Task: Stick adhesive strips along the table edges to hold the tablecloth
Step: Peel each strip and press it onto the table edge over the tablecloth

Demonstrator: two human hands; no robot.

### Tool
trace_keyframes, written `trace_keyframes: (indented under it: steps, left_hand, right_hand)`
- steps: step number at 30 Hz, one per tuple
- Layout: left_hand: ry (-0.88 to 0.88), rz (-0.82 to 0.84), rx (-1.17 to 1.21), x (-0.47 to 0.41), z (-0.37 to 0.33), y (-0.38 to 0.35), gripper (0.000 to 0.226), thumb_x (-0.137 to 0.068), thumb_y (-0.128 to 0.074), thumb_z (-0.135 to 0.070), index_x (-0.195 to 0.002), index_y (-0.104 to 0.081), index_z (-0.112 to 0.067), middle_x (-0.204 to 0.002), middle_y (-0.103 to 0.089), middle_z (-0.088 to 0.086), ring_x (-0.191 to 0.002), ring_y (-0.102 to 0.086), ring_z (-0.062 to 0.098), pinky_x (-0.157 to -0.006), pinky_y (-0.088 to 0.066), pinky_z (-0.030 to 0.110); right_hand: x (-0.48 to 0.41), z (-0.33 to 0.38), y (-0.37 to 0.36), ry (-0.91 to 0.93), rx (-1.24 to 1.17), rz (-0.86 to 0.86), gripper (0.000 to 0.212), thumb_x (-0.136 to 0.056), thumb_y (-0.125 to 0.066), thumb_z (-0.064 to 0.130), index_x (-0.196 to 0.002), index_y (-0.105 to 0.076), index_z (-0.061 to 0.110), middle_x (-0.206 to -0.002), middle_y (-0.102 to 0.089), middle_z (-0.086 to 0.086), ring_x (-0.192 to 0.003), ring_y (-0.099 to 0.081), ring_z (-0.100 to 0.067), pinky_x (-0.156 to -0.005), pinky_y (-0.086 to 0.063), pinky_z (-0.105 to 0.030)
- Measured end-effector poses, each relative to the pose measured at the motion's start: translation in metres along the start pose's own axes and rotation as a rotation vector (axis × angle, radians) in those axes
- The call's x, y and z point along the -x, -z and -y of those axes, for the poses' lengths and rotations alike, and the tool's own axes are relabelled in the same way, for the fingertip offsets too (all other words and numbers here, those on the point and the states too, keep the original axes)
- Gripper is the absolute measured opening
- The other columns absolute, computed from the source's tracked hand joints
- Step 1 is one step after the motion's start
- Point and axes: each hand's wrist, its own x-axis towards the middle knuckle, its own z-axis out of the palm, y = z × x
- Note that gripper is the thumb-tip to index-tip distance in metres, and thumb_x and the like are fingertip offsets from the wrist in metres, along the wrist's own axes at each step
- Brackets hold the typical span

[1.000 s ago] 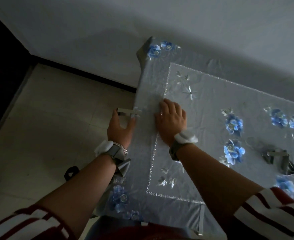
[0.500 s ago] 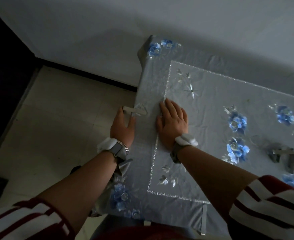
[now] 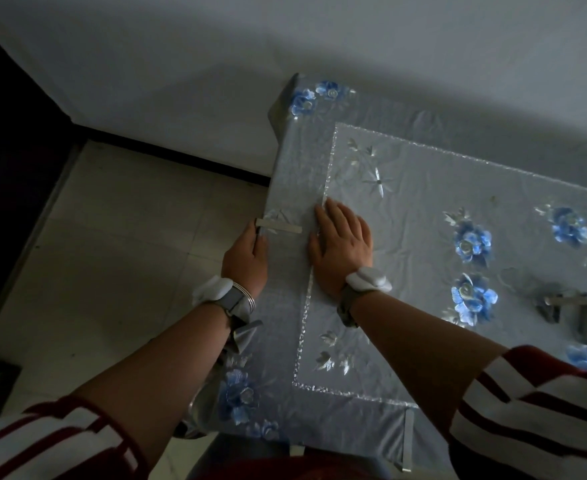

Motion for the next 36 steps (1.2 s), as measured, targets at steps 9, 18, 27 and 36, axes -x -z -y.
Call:
trace_keyframes:
  steps: [9, 18, 27, 36]
  left_hand:
    - [-0.038, 0.069, -0.097, -0.001, -0.007, 0.003, 0.042, -0.098, -0.033, -0.023, -0.139, -0.035, -0.022, -0.129, -0.057, 0.014, -0.117, -0.053, 0.033, -0.088, -0.039, 0.025]
    - [-0.059, 0.079, -0.225, -0.004, -0.003, 0.003, 0.038, -0.096, -0.032, -0.022, -0.133, -0.040, -0.012, -0.121, -0.059, 0.018, -0.107, -0.056, 0.039, -0.081, -0.042, 0.033]
    - [-0.631, 0.156, -0.508, 0.045, -0.069, -0.069, 0.066, -0.069, -0.049, -0.011, -0.133, -0.041, 0.001, -0.139, -0.045, 0.024, -0.127, -0.044, 0.042, -0.100, -0.041, 0.054]
    - [-0.759, 0.447, -0.711, 0.129, -0.125, -0.201, 0.065, -0.084, -0.039, -0.025, -0.145, -0.020, -0.013, -0.154, -0.021, 0.010, -0.142, -0.023, 0.028, -0.112, -0.026, 0.045]
  right_hand:
    - [0.000, -0.001, -0.001, 0.005, -0.029, -0.016, 0.051, -0.092, -0.041, 0.040, -0.140, -0.038, 0.023, -0.150, -0.037, -0.001, -0.142, -0.028, -0.021, -0.118, -0.018, -0.041]
    - [-0.001, -0.004, 0.012, 0.006, -0.144, 0.124, 0.054, -0.089, -0.034, 0.041, -0.139, -0.042, 0.022, -0.152, -0.034, -0.004, -0.142, -0.026, -0.023, -0.117, -0.016, -0.039]
    - [0.077, -0.082, 0.070, -0.150, -0.294, 0.138, 0.037, -0.090, -0.053, 0.026, -0.126, -0.056, 0.018, -0.128, -0.058, -0.006, -0.120, -0.051, -0.026, -0.103, -0.039, -0.034]
    - [0.161, -0.236, 0.122, -0.504, -0.341, -0.006, 0.021, -0.088, -0.056, 0.022, -0.104, -0.068, 0.018, -0.100, -0.070, -0.006, -0.091, -0.065, -0.025, -0.083, -0.047, -0.031]
